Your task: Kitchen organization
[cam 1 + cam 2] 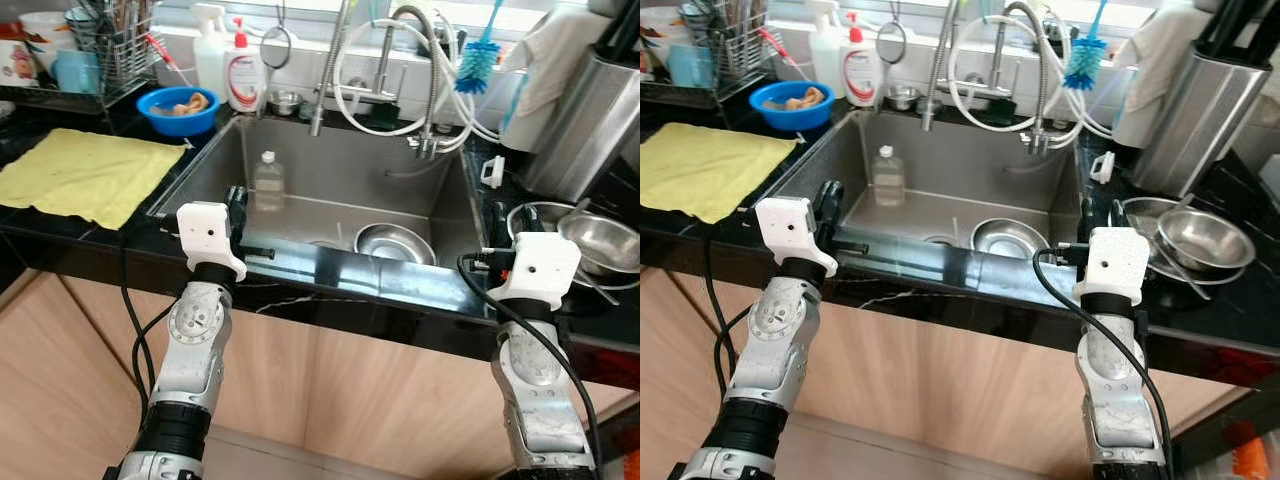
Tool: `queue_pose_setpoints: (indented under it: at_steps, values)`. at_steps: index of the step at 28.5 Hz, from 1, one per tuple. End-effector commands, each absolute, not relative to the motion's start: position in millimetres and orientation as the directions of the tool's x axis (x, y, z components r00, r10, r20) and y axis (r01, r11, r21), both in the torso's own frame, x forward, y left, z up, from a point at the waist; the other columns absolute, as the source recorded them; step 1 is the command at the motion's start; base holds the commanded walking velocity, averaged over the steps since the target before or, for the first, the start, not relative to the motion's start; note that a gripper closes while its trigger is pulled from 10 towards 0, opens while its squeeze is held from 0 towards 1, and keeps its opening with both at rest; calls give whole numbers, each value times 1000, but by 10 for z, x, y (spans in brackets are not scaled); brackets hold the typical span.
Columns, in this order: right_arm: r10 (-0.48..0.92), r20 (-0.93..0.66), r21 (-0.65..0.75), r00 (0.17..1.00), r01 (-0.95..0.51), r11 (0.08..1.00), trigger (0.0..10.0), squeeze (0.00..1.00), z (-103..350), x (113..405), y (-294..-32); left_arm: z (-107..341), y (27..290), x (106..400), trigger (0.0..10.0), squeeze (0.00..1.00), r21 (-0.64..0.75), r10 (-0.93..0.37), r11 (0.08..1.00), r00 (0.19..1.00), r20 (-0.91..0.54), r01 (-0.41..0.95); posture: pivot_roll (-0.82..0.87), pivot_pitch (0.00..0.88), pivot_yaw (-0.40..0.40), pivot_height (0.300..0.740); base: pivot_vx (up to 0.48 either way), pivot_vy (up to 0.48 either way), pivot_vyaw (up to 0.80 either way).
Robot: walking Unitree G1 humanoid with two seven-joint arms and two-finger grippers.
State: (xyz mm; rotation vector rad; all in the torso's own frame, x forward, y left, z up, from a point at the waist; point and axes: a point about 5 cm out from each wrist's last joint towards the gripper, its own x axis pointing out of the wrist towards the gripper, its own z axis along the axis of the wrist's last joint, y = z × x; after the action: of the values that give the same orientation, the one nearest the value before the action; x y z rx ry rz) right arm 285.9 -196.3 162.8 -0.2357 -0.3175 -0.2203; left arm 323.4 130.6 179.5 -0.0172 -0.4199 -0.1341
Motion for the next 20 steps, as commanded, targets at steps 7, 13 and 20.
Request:
queue_pose_setpoints:
  at_steps: [7, 13, 20]
  values:
    - [-188, 340, -190, 921, 263, 946, 10000, 0, 1677, 2815, -1982, 1773, 1325, 3233, 10000, 0, 20, -123, 992, 907, 402, 125, 60, 0, -39, 740, 0, 0, 0]
    - [-299, 293, -187, 908, 361, 914, 10000, 0, 1590, 2592, -2173, 1757, 1352, 3226, 10000, 0, 24, -121, 992, 909, 399, 122, 59, 0, -43, 740, 0, 0, 0]
    - [-543, 273, -110, 794, 586, 803, 10000, 0, 1626, 2331, -2519, 1748, 1328, 3246, 10000, 0, 20, -131, 991, 909, 395, 133, 39, 0, -35, 740, 0, 0, 0]
